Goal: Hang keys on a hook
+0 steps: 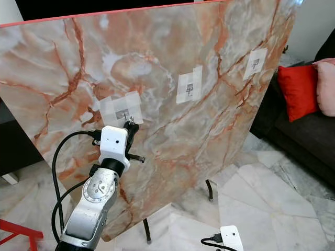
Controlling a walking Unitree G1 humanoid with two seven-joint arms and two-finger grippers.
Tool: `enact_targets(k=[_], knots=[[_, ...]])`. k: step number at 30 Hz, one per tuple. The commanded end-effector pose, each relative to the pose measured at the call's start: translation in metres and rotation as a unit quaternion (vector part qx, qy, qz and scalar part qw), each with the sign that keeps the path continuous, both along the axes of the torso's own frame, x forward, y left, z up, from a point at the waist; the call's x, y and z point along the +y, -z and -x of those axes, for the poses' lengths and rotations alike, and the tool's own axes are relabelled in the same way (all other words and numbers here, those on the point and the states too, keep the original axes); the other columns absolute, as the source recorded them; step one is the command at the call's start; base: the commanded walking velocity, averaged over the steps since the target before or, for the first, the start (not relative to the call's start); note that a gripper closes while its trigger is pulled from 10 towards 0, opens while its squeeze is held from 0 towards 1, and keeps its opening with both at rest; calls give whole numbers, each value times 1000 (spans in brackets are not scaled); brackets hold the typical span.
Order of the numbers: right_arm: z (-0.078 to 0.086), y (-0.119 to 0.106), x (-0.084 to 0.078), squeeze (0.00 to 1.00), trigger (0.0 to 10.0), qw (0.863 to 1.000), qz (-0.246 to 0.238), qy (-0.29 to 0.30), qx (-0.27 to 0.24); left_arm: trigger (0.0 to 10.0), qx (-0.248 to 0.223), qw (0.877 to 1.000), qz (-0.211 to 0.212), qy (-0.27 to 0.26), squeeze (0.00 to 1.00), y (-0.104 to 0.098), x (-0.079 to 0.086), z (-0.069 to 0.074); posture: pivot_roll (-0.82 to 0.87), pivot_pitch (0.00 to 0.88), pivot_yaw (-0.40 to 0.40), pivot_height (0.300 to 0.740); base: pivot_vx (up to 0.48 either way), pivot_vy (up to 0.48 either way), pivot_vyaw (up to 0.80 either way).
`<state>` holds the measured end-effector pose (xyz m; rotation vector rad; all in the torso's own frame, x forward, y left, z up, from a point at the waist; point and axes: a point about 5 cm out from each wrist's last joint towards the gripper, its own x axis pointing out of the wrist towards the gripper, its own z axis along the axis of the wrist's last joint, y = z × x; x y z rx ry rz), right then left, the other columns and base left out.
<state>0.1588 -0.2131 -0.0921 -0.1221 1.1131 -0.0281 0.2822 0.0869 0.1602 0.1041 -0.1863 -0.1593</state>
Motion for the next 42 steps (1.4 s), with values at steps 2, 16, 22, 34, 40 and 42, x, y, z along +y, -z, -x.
enact_targets(k=[2, 16, 22, 34, 40, 42], knots=[[-1, -1, -1, 0, 10000, 1000, 2, 2, -2, 10000, -14, 1000, -5, -11, 0, -6, 1, -2, 39, 0, -82, 740, 0, 0, 0], [-1, -1, -1, 0, 10000, 1000, 2, 0, -1, 10000, 9, 999, -7, -36, 0, 1, 8, -3, 39, 0, -83, 740, 0, 0, 0], [-1, -1, -1, 0, 10000, 1000, 2, 0, -1, 10000, 14, 999, -5, -37, 0, 2, 8, -2, 40, 0, -83, 740, 0, 0, 0], [-1, -1, 0, 0, 10000, 1000, 2, -1, -1, 10000, 13, 999, 17, -27, 0, 3, 8, 5, 43, 0, -84, 740, 0, 0, 0], [-1, -1, -1, 0, 10000, 1000, 2, 0, -2, 10000, 7, 1000, 24, -15, 0, 2, 6, 9, 42, 0, -84, 740, 0, 0, 0], [-1, -1, -1, 0, 10000, 1000, 2, 1, -2, 10000, 6, 1000, 24, -14, 0, 1, 6, 9, 42, 0, -84, 740, 0, 0, 0]])
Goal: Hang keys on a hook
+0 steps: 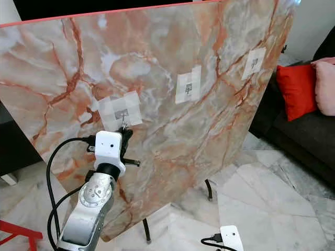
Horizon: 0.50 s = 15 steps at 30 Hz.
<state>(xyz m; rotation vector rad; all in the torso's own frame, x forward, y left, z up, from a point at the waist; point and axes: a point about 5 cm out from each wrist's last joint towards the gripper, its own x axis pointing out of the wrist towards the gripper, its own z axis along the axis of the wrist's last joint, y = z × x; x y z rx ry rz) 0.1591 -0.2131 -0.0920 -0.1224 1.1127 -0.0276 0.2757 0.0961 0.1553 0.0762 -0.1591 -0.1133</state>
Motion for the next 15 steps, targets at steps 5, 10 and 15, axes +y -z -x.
enact_targets(k=[5, 10, 15], knots=[[-1, -1, -1, 0, 10000, 1000, 2, 1, -1, 10000, -7, 1000, 9, 8, 0, -3, -3, 3, 41, 0, -84, 740, 0, 0, 0], [-1, -1, -1, 0, 10000, 1000, 2, 1, -1, 10000, -3, 1000, 5, 7, 0, -2, -2, 3, 41, 0, -84, 740, 0, 0, 0], [-1, -1, -1, 0, 10000, 1000, 2, 0, -1, 10000, 3, 1000, -2, 3, 0, 0, 0, 3, 42, 0, -84, 740, 0, 0, 0]])
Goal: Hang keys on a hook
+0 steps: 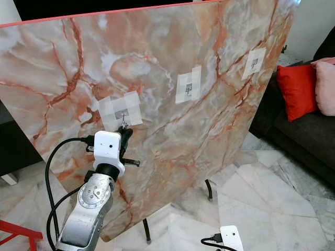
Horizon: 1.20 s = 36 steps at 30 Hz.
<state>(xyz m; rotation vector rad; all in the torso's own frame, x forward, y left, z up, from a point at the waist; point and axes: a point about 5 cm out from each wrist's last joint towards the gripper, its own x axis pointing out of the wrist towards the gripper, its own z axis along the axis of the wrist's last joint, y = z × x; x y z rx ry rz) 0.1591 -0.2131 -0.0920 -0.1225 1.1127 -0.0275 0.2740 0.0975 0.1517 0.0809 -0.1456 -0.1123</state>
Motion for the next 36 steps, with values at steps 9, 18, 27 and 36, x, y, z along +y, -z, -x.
enact_targets(k=[9, 18, 27, 36], knots=[[-1, -1, -1, 0, 10000, 1000, 2, -1, -1, 10000, -44, 999, 18, -9, 0, -15, 3, 3, 42, 0, -84, 740, 0, 0, 0], [-1, -1, -1, 0, 10000, 1000, 2, -1, -1, 10000, -71, 997, 26, -12, 0, -24, 5, 5, 43, 0, -85, 740, 0, 0, 0], [-1, -1, -1, 0, 10000, 1000, 2, -1, -1, 10000, -50, 998, 13, 26, 0, -16, -5, 5, 43, 0, -84, 740, 0, 0, 0], [-1, -1, -1, 0, 10000, 1000, 2, -2, 0, 10000, -32, 999, -9, 20, 0, -10, -3, 6, 42, 0, -83, 740, 0, 0, 0]])
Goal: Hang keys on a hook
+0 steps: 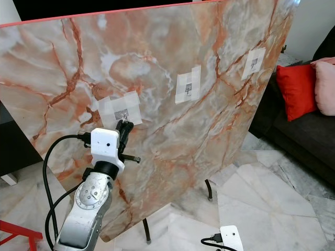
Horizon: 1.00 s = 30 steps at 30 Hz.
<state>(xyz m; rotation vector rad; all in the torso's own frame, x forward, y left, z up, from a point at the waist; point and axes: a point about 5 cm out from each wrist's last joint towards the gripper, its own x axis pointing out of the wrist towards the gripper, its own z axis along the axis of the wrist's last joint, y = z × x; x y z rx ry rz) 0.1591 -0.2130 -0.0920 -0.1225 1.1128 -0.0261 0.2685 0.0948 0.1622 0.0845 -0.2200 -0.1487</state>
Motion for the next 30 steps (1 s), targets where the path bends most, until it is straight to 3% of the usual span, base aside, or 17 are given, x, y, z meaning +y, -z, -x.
enact_targets(k=[1, 6, 13, 30], knots=[[-1, -1, -1, 0, 10000, 1000, 2, -2, 0, 10000, 4, 1000, -8, 0, 0, 1, 0, 1, 42, 0, -83, 740, 0, 0, 0], [-1, -1, -1, 0, 10000, 1000, 2, -3, 0, 10000, -19, 999, -3, -25, 0, -6, 8, 0, 43, 0, -84, 740, 0, 0, 0], [-1, -1, -1, 0, 10000, 1000, 2, -2, -1, 10000, 9, 1000, -19, 6, 0, 2, 0, 0, 42, 0, -84, 740, 0, 0, 0], [-1, 0, 0, 0, 10000, 1000, 1, -1, -1, 10000, 27, 999, -31, 23, 0, 9, -9, -4, 40, 0, -80, 740, 0, 0, 0]])
